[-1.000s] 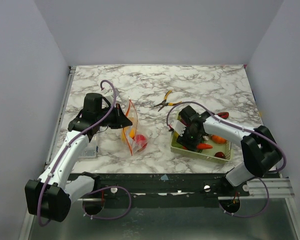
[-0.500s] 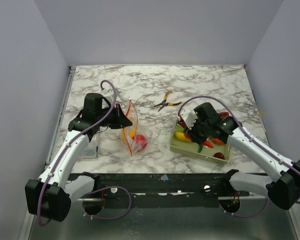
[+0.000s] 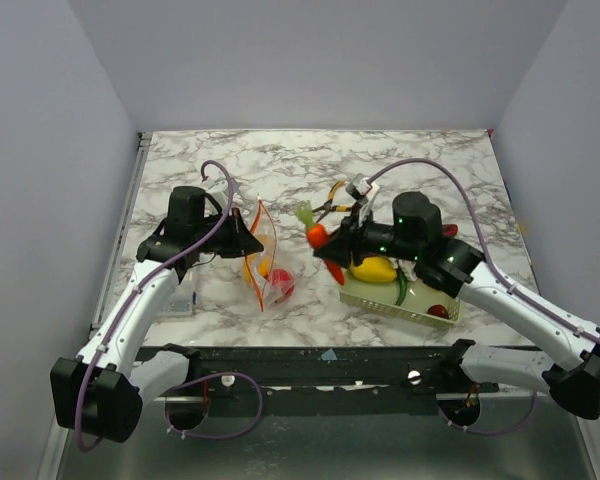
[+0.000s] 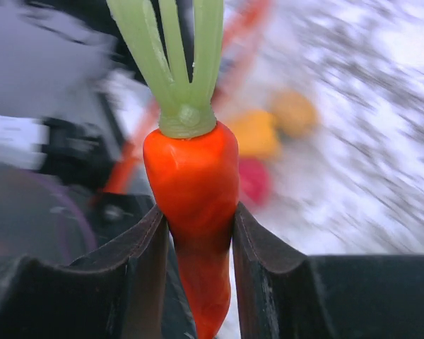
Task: Place the food in the zip-top bag and seal the zipper
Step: Place the fake vegetable in the zipper food storage bag.
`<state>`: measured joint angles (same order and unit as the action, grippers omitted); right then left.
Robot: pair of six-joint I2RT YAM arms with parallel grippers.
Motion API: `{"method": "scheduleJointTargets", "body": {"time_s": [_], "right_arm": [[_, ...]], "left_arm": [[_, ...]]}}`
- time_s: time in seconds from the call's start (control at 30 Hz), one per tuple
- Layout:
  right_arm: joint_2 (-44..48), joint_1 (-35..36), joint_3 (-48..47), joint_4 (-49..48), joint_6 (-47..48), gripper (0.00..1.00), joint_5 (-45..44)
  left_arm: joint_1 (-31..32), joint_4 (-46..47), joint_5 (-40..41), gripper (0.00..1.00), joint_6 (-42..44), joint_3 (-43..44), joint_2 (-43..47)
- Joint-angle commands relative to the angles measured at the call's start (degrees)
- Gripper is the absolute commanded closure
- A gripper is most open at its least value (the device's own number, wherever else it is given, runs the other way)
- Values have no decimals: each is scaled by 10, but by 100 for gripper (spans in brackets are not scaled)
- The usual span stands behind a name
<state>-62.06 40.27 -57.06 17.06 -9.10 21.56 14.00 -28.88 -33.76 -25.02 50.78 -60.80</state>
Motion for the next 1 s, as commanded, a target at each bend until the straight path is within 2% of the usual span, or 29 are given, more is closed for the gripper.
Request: {"method": "scheduleJointTargets", "body": {"time_s": [0.0,0.1,0.17,0.23,0.3,0.37,0.43,0.6,0.67,0.83,0.97], "right_arm": [[-17,149,10,-306,-172,100,-37],[-70,220,-23,-365,-208,100,-155],[-117,241,-64,-368,-246,100,-210],[-150,275,-77,-413,-229,100,-270],[-175,312,-74,-463,-196,100,-384],[-197,331,-70,-492,-201,100,-489],[-216,340,-57,-532,-194,100,-557],[-255,361,-15,-671,-51,100,-641],[-257,360,-2,-692,-29,100,-644],[-248,360,-19,-656,3,100,-633],[-256,361,-77,-573,52,100,-629]], "left_arm": [[-2,-3,17,100,9,12,12],[-3,3,17,100,-1,11,21],[-3,10,17,100,-17,10,30],[-4,13,23,100,-37,12,38],[-4,4,38,100,-54,17,47],[-4,-7,53,100,-69,23,56],[-5,-14,62,100,-81,23,67],[-5,10,63,100,-124,-8,99],[-5,22,56,100,-133,-19,107],[-5,9,51,100,-123,-13,98],[-5,3,52,100,-120,-3,85]]}}
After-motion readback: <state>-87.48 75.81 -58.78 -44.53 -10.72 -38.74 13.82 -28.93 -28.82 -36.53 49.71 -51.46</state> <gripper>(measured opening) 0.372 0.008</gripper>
